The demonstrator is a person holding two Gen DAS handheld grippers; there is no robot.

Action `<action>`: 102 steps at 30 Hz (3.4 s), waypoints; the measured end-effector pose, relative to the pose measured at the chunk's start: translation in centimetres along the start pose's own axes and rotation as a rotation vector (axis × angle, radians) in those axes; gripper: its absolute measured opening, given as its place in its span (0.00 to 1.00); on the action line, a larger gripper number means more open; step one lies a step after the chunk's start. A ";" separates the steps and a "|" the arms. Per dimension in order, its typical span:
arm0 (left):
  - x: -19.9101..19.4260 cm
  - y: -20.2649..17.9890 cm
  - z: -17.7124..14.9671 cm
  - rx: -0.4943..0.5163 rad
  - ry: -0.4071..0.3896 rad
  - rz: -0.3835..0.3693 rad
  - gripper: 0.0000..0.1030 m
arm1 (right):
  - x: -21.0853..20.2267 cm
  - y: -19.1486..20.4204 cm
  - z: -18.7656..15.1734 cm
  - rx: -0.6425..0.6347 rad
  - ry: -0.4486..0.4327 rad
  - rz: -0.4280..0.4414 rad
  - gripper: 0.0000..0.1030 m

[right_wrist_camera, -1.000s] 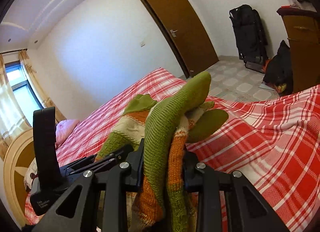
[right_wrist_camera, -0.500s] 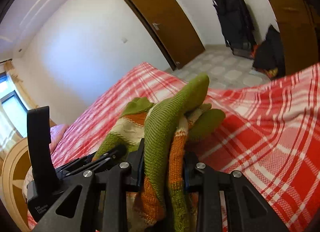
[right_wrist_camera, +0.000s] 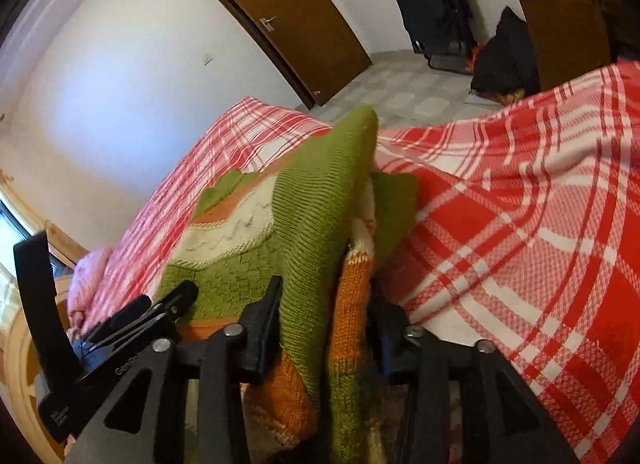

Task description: Fold small clothes

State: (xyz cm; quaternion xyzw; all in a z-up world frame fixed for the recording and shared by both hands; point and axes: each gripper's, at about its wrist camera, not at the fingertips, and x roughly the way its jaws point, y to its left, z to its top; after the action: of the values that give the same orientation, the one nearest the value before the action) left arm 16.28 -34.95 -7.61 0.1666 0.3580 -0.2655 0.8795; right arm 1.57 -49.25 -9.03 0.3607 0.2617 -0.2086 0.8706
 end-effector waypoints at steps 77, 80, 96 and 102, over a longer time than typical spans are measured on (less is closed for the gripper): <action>-25.7 2.0 -11.0 -0.038 -0.384 -0.075 1.00 | -27.5 10.8 -13.6 -0.353 -0.483 -0.226 0.70; -26.2 2.0 -11.1 -0.041 -0.397 -0.077 1.00 | -28.0 10.8 -13.8 -0.350 -0.490 -0.220 0.70; -27.0 1.2 -11.4 0.010 -0.426 -0.018 1.00 | -28.9 10.8 -13.7 -0.350 -0.519 -0.214 0.70; -27.0 1.3 -11.4 -0.001 -0.425 -0.015 1.00 | -28.7 10.5 -13.5 -0.342 -0.505 -0.212 0.70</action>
State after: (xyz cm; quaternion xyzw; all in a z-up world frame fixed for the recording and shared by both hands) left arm -5.38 -18.99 4.13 0.1038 0.1660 -0.3010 0.9333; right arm -18.98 -27.44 5.68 0.1165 0.1045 -0.3339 0.9295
